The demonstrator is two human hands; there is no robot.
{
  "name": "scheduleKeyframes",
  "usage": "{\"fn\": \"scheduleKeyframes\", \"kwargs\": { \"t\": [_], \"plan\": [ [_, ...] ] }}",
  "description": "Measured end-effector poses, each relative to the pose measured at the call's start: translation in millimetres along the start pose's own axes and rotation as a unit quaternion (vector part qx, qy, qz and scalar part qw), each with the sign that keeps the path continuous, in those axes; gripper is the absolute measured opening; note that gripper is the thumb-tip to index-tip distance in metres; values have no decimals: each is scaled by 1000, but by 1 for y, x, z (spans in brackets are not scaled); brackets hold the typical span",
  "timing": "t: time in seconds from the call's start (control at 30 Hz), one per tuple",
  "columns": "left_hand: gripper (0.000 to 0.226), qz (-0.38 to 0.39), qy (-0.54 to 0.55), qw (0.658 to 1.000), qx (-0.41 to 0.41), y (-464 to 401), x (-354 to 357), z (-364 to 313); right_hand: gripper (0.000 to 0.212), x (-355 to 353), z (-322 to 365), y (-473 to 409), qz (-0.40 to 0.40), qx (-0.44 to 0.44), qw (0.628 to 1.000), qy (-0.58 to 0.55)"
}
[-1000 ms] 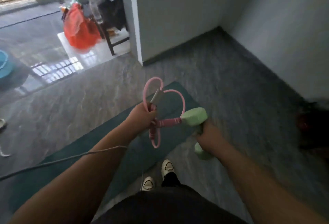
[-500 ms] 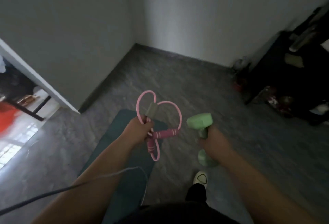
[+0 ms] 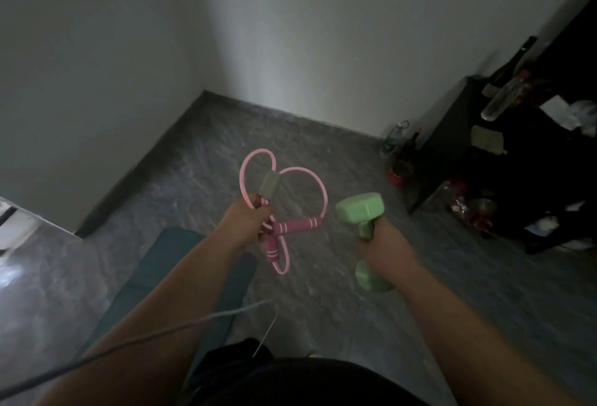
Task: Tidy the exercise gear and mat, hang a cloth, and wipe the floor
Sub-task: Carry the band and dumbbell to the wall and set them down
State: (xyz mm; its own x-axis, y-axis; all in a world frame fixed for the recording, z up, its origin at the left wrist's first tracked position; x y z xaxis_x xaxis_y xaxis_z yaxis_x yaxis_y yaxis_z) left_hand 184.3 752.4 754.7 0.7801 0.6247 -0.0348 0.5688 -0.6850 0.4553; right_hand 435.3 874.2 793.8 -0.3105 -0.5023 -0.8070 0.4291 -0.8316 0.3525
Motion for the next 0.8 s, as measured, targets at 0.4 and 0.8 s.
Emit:
{"fn": "scheduleKeyframes", "kwargs": {
  "t": [0.4, 0.8],
  "plan": [
    [9, -93, 56, 994, -16, -190, -27, -78, 26, -20, 80, -215, 26, -47, 998, 9],
    [10, -103, 45, 994, -13, -432, -69, -220, 44, -61, 194, -459, 22, -51, 998, 22]
  ]
}}
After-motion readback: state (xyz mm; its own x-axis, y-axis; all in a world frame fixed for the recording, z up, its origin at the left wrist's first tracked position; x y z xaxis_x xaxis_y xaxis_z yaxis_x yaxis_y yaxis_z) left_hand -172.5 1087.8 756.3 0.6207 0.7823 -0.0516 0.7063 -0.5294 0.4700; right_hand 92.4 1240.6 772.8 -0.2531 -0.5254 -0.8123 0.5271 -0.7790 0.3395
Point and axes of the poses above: each hand's wrist, its own y-axis away from the middle knuckle, its own x-axis out of the palm, z = x × y, the point moved 8 cm from there along -y, towards the middle knuckle, and after that the axes turned 8 degrees about y, right-handed, at the moved point
